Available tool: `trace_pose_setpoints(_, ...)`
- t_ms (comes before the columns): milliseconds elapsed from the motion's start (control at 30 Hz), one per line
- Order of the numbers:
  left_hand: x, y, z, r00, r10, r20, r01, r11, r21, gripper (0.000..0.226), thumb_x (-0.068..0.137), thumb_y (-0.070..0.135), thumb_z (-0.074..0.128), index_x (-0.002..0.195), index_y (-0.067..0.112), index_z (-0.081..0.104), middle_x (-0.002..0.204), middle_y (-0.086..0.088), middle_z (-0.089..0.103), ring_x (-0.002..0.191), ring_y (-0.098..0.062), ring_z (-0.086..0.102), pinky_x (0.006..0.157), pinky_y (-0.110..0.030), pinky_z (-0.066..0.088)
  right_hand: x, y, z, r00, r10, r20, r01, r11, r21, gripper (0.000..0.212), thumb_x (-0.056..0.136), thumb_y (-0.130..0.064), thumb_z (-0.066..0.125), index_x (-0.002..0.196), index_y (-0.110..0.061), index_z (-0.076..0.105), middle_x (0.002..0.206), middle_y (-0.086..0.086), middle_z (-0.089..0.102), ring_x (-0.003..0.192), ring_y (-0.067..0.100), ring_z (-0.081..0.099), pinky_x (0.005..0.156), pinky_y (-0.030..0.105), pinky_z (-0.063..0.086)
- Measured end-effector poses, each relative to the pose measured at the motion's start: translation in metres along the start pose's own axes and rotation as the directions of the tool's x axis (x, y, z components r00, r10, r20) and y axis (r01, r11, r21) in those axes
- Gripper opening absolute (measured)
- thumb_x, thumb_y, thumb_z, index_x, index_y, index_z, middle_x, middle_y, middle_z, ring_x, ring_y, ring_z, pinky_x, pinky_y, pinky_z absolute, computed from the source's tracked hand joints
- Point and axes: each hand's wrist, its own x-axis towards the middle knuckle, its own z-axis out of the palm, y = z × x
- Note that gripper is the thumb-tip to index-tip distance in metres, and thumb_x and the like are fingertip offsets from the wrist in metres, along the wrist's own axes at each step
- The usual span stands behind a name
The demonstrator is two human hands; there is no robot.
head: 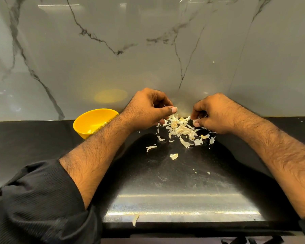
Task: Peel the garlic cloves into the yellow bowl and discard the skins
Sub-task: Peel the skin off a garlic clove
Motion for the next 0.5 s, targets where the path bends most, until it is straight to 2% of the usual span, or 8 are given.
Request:
trace_pose_setpoints(133,0.000,0.000,0.001,1.000,-0.002,0.006,0.002,1.000,-0.005,0.020,0.095,0.033,0.079,0.103,0.015,0.076,0.084,-0.002,0.080,0.073,-0.015,0.078,0.065,-0.025,0.062,-0.001,-0.006,0.001,1.000,-0.015,0.008,0.015,0.999,-0.047,0.008,0.091,-0.022,0.081,0.097,-0.026,0.076,0.090,-0.015,0.069,0.091,0.008,0.067,0.082,0.029,0.056)
trace_pose_setpoints(200,0.000,0.001,0.001,1.000,-0.003,0.008,0.003,1.000,-0.008,0.020,0.095,0.032,0.079,0.104,0.015,0.076,0.084,-0.002,0.080,0.073,-0.015,0.078,0.066,-0.025,0.062,-0.003,-0.004,0.000,0.998,-0.008,-0.055,0.007,1.000,-0.012,0.006,0.092,-0.019,0.078,0.092,-0.024,0.075,0.090,-0.012,0.068,0.091,0.011,0.067,0.080,0.030,0.056)
trace_pose_setpoints(267,0.001,0.001,0.000,1.000,-0.003,0.008,0.003,1.000,-0.008,0.019,0.095,0.032,0.078,0.104,0.015,0.076,0.084,-0.002,0.080,0.074,-0.014,0.078,0.066,-0.024,0.062,-0.005,-0.001,-0.005,0.963,-0.043,-0.266,0.064,0.995,0.071,0.008,0.093,-0.016,0.077,0.088,-0.021,0.072,0.090,-0.009,0.067,0.089,0.012,0.067,0.080,0.030,0.056)
trace_pose_setpoints(333,0.001,0.001,0.000,1.000,0.000,0.010,0.000,1.000,0.002,0.019,0.096,0.033,0.078,0.104,0.016,0.076,0.085,-0.001,0.079,0.074,-0.014,0.078,0.065,-0.023,0.061,-0.009,-0.002,-0.008,0.868,-0.091,-0.488,0.165,0.980,0.111,0.011,0.092,-0.014,0.077,0.085,-0.018,0.071,0.090,-0.006,0.068,0.087,0.014,0.068,0.079,0.031,0.057)
trace_pose_setpoints(367,0.001,0.001,0.001,1.000,0.002,0.013,-0.002,1.000,0.006,0.019,0.096,0.033,0.078,0.104,0.016,0.077,0.085,-0.001,0.079,0.074,-0.014,0.078,0.065,-0.023,0.061,-0.009,-0.002,-0.009,0.863,-0.084,-0.498,0.168,0.978,0.125,0.012,0.092,-0.013,0.076,0.084,-0.019,0.070,0.089,-0.005,0.069,0.086,0.014,0.067,0.077,0.029,0.056)
trace_pose_setpoints(433,0.000,0.001,0.002,1.000,0.004,0.017,-0.004,1.000,0.006,0.020,0.095,0.033,0.079,0.104,0.015,0.077,0.085,-0.001,0.079,0.074,-0.015,0.078,0.066,-0.025,0.062,-0.005,-0.005,-0.005,0.968,-0.008,-0.252,0.034,0.994,0.100,0.019,0.090,-0.010,0.072,0.079,-0.023,0.066,0.085,-0.006,0.066,0.083,0.017,0.065,0.069,0.026,0.050)
trace_pose_setpoints(467,0.000,0.001,0.003,1.000,0.003,0.018,-0.003,1.000,0.005,0.020,0.095,0.033,0.079,0.104,0.015,0.077,0.085,-0.001,0.080,0.074,-0.015,0.078,0.067,-0.026,0.063,-0.002,-0.005,0.001,0.996,0.037,-0.079,-0.036,0.999,0.013,0.021,0.089,-0.009,0.070,0.077,-0.024,0.064,0.082,-0.007,0.065,0.082,0.018,0.065,0.065,0.027,0.047)
trace_pose_setpoints(500,0.000,0.001,0.002,1.000,0.001,0.018,-0.001,1.000,0.002,0.020,0.095,0.033,0.079,0.104,0.015,0.077,0.085,-0.001,0.080,0.074,-0.015,0.078,0.067,-0.027,0.064,0.000,-0.004,0.005,0.998,0.058,0.010,-0.057,0.996,-0.068,0.022,0.088,-0.009,0.070,0.075,-0.025,0.062,0.082,-0.008,0.064,0.082,0.016,0.064,0.063,0.027,0.046)
